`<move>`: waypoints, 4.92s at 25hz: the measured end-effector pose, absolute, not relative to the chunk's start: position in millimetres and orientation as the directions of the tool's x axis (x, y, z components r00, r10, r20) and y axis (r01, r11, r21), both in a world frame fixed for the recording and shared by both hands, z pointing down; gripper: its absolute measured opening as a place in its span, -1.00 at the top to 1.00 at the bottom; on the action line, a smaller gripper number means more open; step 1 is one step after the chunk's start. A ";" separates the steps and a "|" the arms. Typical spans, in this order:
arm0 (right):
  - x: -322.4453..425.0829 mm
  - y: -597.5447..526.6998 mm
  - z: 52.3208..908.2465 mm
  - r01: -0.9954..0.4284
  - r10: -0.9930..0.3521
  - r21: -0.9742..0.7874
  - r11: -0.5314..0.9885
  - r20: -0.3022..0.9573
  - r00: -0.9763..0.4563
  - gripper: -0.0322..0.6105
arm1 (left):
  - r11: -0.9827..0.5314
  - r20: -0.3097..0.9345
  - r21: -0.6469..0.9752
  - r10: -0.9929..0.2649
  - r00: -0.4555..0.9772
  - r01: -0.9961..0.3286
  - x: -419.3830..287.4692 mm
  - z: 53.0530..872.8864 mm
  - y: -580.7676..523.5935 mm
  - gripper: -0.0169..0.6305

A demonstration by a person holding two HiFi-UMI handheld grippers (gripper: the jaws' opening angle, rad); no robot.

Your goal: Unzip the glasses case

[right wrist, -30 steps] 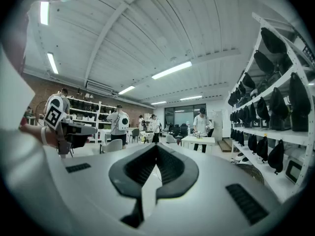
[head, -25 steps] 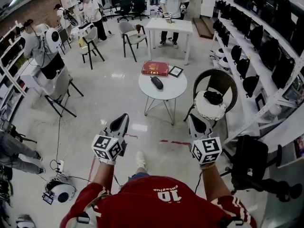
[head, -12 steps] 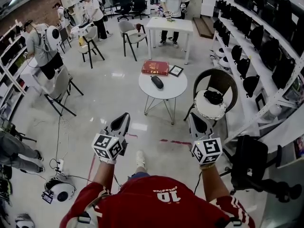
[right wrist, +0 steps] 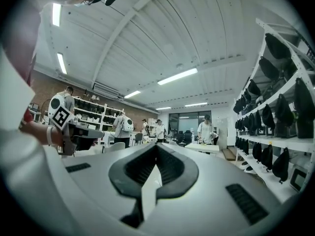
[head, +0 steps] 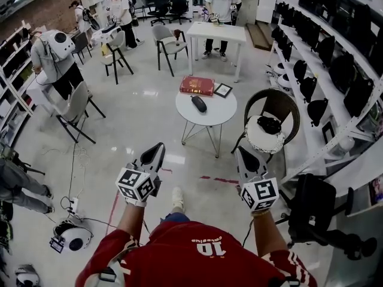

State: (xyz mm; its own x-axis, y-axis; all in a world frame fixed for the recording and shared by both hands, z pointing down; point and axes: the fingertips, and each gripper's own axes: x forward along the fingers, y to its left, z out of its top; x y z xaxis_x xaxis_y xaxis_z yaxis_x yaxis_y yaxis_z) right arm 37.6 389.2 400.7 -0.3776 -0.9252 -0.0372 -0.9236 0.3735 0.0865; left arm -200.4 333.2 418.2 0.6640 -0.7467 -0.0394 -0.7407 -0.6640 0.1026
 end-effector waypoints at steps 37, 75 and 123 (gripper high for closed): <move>74.5 91.3 394.8 -0.942 -0.942 0.039 0.333 0.040 -0.332 0.87 | -0.705 0.009 0.169 -0.698 0.716 -0.689 -151.4 419.2 19.6 0.92; 87.5 -130.5 394.7 -0.938 -0.942 0.089 0.336 0.052 -0.333 0.87 | -0.735 0.044 0.207 -0.652 0.757 -0.645 -114.9 450.0 -198.7 0.92; 124.4 -225.4 429.3 -0.900 -0.899 0.028 0.434 0.083 -0.431 0.87 | -0.614 0.268 0.432 -0.612 0.744 -0.661 -42.2 626.0 -287.2 0.24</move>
